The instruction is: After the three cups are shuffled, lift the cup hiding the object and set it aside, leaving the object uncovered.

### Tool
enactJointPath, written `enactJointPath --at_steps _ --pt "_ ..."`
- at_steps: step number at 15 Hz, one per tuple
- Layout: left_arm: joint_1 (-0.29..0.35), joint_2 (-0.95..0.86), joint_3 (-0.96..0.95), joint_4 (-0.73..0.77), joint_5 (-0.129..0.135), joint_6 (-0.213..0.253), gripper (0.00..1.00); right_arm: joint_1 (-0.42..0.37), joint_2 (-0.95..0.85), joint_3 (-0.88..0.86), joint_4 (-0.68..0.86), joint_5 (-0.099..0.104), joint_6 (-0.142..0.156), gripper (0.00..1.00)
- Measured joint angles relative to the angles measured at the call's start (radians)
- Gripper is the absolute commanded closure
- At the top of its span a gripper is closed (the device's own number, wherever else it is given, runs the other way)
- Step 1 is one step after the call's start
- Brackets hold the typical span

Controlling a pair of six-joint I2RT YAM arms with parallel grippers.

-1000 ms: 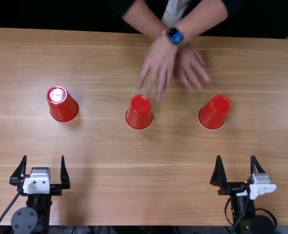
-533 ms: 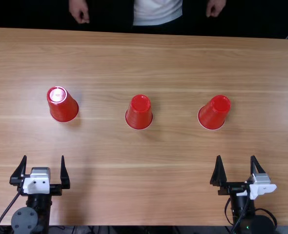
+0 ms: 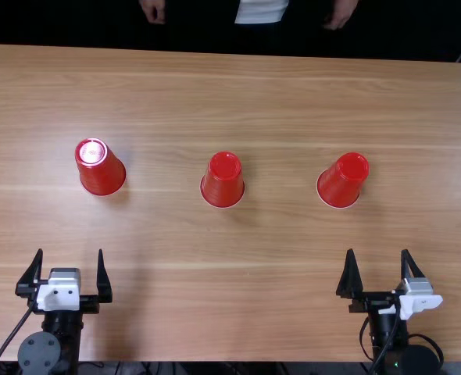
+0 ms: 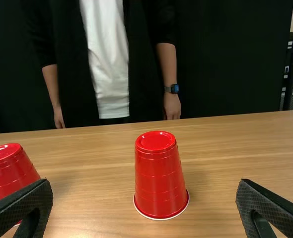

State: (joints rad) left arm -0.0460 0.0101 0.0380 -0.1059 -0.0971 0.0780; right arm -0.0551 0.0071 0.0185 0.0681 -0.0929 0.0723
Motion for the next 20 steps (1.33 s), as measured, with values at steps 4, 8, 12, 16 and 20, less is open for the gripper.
enactJointPath --at_steps 4,8,12,16,20 --pt "0.000 0.000 0.000 0.000 0.000 0.000 0.00 0.000 0.000 0.000 0.000 0.000 0.000 0.00" --pt "0.000 0.000 0.000 0.002 0.000 0.000 0.00 0.000 0.000 0.000 0.031 0.000 0.000 0.00" --pt "0.000 0.000 0.074 -0.047 -0.002 0.000 0.00 0.000 0.000 0.138 0.023 0.000 -0.038 0.00" --pt "0.000 0.225 0.436 -0.099 -0.005 0.000 0.00 0.000 0.113 0.401 -0.066 0.000 -0.084 0.00" --pt "0.000 0.449 0.718 -0.303 -0.013 0.000 0.00 -0.013 0.371 0.699 -0.362 0.000 -0.098 0.00"
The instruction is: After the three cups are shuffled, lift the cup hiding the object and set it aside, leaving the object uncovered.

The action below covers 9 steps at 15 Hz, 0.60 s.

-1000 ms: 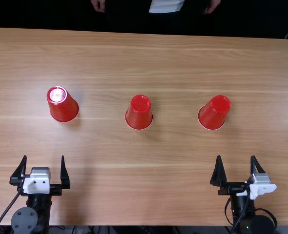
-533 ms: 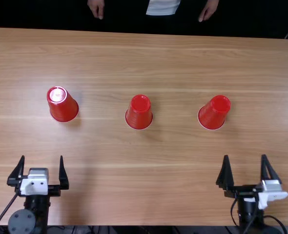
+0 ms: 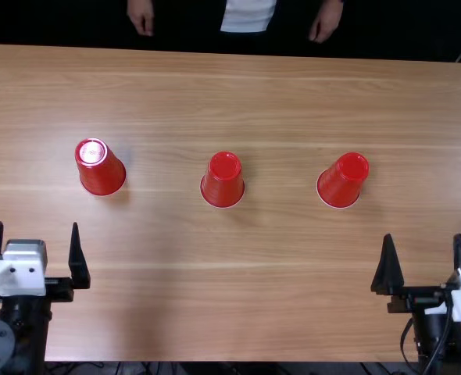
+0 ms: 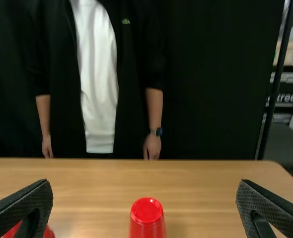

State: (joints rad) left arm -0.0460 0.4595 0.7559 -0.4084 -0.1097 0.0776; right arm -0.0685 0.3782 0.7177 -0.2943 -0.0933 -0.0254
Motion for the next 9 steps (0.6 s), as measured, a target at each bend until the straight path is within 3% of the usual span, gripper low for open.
enactJointPath --at_steps 2,4,7,8,9 --pt "-0.016 0.080 0.119 -0.137 -0.041 0.000 0.00 0.000 0.137 0.183 -0.211 0.000 -0.003 0.00" --pt "-0.071 0.137 0.207 -0.264 -0.099 0.000 0.00 0.000 0.246 0.314 -0.333 0.000 -0.004 0.00" --pt "-0.159 0.269 0.360 -0.428 -0.240 0.001 0.00 0.000 0.356 0.465 -0.528 0.000 -0.005 0.00" --pt "-0.187 0.304 0.395 -0.460 -0.276 0.000 0.00 0.000 0.390 0.508 -0.565 0.000 -0.006 0.00" --pt "-0.197 0.327 0.418 -0.470 -0.289 0.002 0.00 0.000 0.412 0.535 -0.592 0.000 -0.006 0.00"
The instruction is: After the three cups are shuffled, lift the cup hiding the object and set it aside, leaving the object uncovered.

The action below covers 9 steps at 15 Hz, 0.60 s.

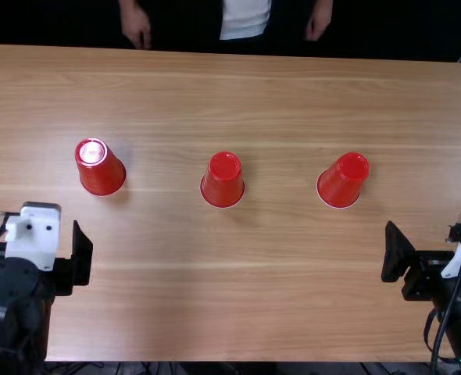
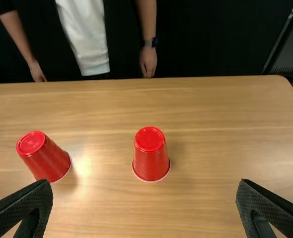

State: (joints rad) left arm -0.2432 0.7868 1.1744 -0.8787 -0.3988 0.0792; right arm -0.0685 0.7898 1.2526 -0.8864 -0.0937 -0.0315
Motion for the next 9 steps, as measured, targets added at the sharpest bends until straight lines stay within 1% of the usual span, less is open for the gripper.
enactJointPath --at_steps 1,2,3,4,5,7,9 --pt "0.001 0.033 0.033 -0.008 -0.003 -0.001 0.00 0.000 0.013 0.012 -0.019 0.000 0.000 0.00" --pt "0.001 0.074 0.070 -0.021 0.007 0.000 0.00 0.000 0.017 0.012 -0.031 0.000 -0.001 0.00" --pt "0.001 0.116 0.099 -0.045 0.023 -0.001 0.00 0.000 0.022 0.013 -0.040 0.001 -0.005 0.00" --pt "0.003 0.145 0.109 -0.066 0.036 -0.001 0.00 0.000 0.029 0.013 -0.047 0.000 -0.016 0.00" --pt "0.012 0.167 0.128 -0.080 0.043 -0.001 0.00 0.000 0.038 0.018 -0.058 0.000 -0.023 0.00" --pt "0.048 0.229 0.204 -0.134 0.047 -0.007 0.00 0.000 0.087 0.059 -0.064 0.001 -0.036 0.00" --pt "0.062 0.246 0.241 -0.160 0.050 -0.035 0.00 0.000 0.136 0.103 -0.078 0.001 -0.042 0.00"
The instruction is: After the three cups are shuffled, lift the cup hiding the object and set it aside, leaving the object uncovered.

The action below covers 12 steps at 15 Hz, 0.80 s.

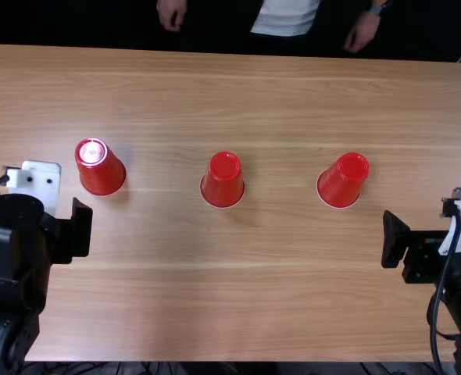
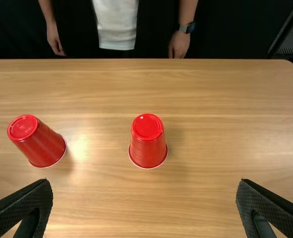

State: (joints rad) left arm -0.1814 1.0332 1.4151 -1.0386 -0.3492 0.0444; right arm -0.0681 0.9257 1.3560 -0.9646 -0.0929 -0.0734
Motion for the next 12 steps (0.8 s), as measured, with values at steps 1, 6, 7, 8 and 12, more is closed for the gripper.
enactJointPath --at_steps 1,6,7,8,12 --pt "0.000 0.000 0.005 -0.010 0.001 -0.018 0.00 0.000 0.019 0.011 -0.016 -0.001 -0.003 0.00" --pt "0.033 0.039 0.005 -0.063 0.012 -0.111 0.00 0.000 0.188 0.071 -0.029 0.000 -0.004 0.00" --pt "0.033 0.053 0.005 -0.066 0.012 -0.127 0.00 0.000 0.232 0.078 -0.019 0.000 -0.004 0.00" --pt "0.033 0.062 0.005 -0.074 0.012 -0.137 0.00 0.000 0.266 0.080 -0.016 0.000 -0.004 0.00" --pt "0.033 0.072 0.006 -0.085 0.013 -0.154 0.00 0.000 0.396 0.111 0.022 0.000 -0.004 0.00"
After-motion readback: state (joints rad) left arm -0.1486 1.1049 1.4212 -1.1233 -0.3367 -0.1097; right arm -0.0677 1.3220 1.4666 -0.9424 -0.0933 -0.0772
